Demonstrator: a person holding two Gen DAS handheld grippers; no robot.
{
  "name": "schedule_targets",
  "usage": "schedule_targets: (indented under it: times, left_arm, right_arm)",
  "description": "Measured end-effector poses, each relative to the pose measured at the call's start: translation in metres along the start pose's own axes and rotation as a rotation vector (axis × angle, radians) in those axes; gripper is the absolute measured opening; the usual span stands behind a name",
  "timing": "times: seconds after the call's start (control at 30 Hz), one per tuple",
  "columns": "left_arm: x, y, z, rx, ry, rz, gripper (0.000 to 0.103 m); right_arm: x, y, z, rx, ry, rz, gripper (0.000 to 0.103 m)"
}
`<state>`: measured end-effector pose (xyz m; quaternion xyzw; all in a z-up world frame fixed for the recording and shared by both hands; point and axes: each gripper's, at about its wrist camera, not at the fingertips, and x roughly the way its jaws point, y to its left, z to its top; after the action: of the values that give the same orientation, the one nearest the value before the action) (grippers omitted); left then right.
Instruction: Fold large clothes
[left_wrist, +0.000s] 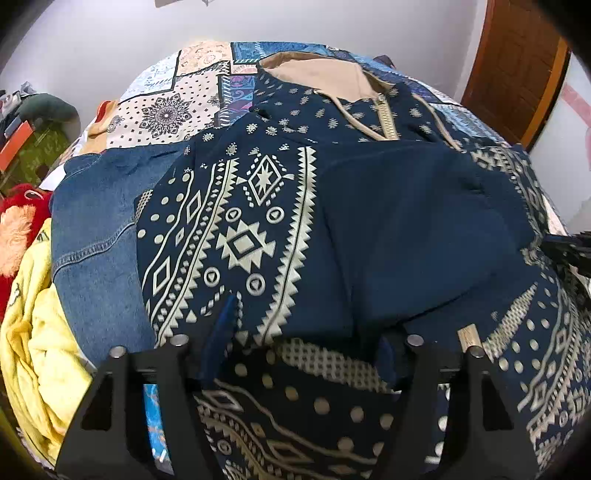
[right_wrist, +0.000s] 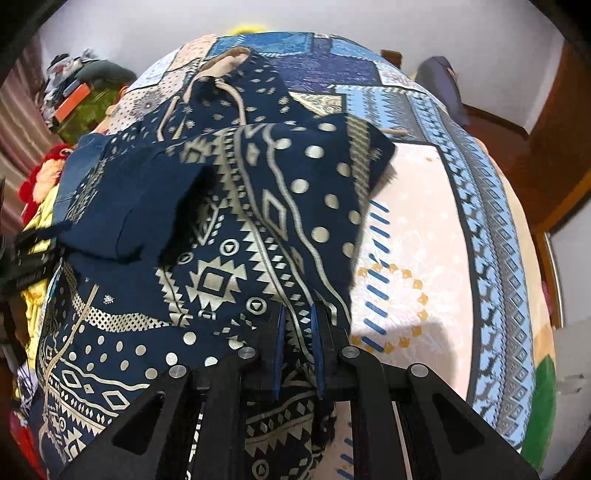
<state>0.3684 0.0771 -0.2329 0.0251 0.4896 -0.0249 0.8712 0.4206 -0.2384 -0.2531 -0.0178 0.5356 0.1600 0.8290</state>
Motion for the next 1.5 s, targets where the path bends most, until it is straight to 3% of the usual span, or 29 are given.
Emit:
schedule_targets:
  times: [0.17,0.27,0.43,0.5,0.6,0.7,0.8,0.93,1.03,1.07,1.1,1.33,1.5]
  left_arm:
    - [-0.025,-0.019,0.003,0.086,-0.012,0.003,0.074]
    - [-0.043,-0.037,0.008,0.140,-0.063,0.010,0.084]
    - [-0.059,-0.079,0.021,0.215,-0.124,-0.062,0.088]
    - [-0.053,-0.104,0.025,0.262,-0.116,-0.088,0.088]
    - [-0.030,-0.136,0.029,0.346,-0.086,-0.074,0.088]
    - [0.003,-0.154,0.031,0.377,-0.026,-0.017,0.088]
    - [0.021,-0.158,0.035,0.367,-0.017,-0.023,0.087]
    - [0.013,-0.147,0.047,0.314,-0.055,-0.033,0.066]
    - [0.010,-0.129,0.056,0.246,-0.064,-0.063,0.032]
    - [0.008,-0.121,0.059,0.218,-0.064,-0.080,0.013]
    - [0.005,-0.115,0.061,0.200,-0.068,-0.085,0.009]
    - [-0.049,-0.045,0.067,0.043,-0.209,-0.071,0.008]
    - [-0.077,0.022,0.055,-0.072,-0.262,-0.003,0.008]
  right_arm:
    - [-0.008,0.006,-0.007,-0.021,-0.003,-0.073,0.010]
    - [-0.015,0.007,-0.010,-0.013,0.002,-0.097,0.010]
    - [-0.034,-0.001,-0.011,0.064,-0.019,0.009,0.010]
    - [-0.043,-0.007,-0.013,0.102,-0.026,0.080,0.010]
    - [-0.053,-0.013,-0.016,0.134,-0.038,0.118,0.010]
    - [-0.061,-0.018,-0.021,0.119,-0.054,0.089,0.010]
    - [-0.064,-0.025,-0.028,0.100,-0.054,0.034,0.010]
    - [-0.062,-0.041,-0.033,0.115,-0.038,0.029,0.010]
    - [-0.058,-0.048,-0.033,0.141,-0.030,0.030,0.010]
    - [-0.057,-0.048,-0.032,0.147,-0.030,0.030,0.010]
    - [-0.056,-0.048,-0.031,0.152,-0.034,0.035,0.010]
    - [-0.052,-0.029,-0.011,0.114,-0.065,0.053,0.010]
    - [-0.043,-0.004,0.013,0.067,-0.084,0.062,0.010]
